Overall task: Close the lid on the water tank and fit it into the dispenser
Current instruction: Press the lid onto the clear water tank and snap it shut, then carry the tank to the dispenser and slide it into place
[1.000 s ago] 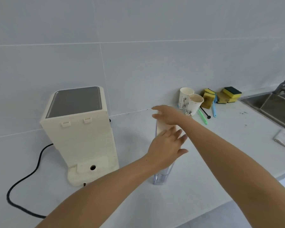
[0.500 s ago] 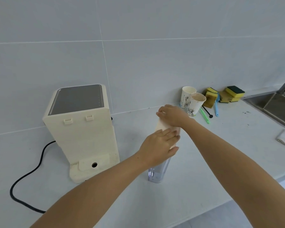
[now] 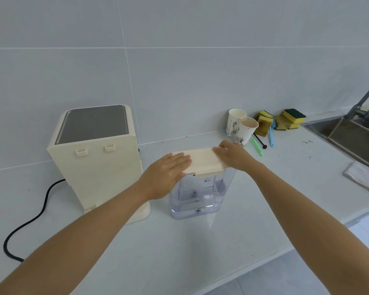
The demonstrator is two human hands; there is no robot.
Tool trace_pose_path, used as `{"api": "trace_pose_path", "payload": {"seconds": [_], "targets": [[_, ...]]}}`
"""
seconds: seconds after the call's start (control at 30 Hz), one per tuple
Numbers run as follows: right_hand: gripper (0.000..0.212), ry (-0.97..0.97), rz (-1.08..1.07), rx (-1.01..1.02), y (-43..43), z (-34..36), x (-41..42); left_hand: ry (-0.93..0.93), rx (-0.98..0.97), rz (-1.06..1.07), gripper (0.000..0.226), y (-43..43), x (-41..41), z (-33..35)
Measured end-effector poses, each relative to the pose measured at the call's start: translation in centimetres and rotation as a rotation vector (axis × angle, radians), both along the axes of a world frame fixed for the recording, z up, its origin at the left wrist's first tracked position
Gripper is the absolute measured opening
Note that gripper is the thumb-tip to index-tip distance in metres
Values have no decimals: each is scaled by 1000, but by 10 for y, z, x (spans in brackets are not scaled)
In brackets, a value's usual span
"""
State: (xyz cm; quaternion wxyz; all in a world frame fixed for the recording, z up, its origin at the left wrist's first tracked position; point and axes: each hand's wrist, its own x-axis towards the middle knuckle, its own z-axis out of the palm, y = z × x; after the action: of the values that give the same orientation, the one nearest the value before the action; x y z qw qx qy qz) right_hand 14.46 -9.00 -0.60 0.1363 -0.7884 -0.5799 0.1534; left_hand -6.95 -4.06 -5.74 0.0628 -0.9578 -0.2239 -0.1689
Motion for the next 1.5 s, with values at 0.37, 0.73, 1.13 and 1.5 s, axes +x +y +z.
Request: {"api": "trace_pose_path", "payload": {"seconds": [0.37,0.73,1.13,1.5], "targets": [[44,372,-76,83,-22,-23,6,-17,-47,64,54,11,-13,-7],[116,860,-80,103,-57,-60,14,-330,-940,387,115,1,-5,-26],[87,737,-205,-62,-43,-105,11,-259,-1232,531,92,13,8,-54],[83,692,-208,-43,-33,-94,5,-358,-1245,607,87,11,4,-48]]}}
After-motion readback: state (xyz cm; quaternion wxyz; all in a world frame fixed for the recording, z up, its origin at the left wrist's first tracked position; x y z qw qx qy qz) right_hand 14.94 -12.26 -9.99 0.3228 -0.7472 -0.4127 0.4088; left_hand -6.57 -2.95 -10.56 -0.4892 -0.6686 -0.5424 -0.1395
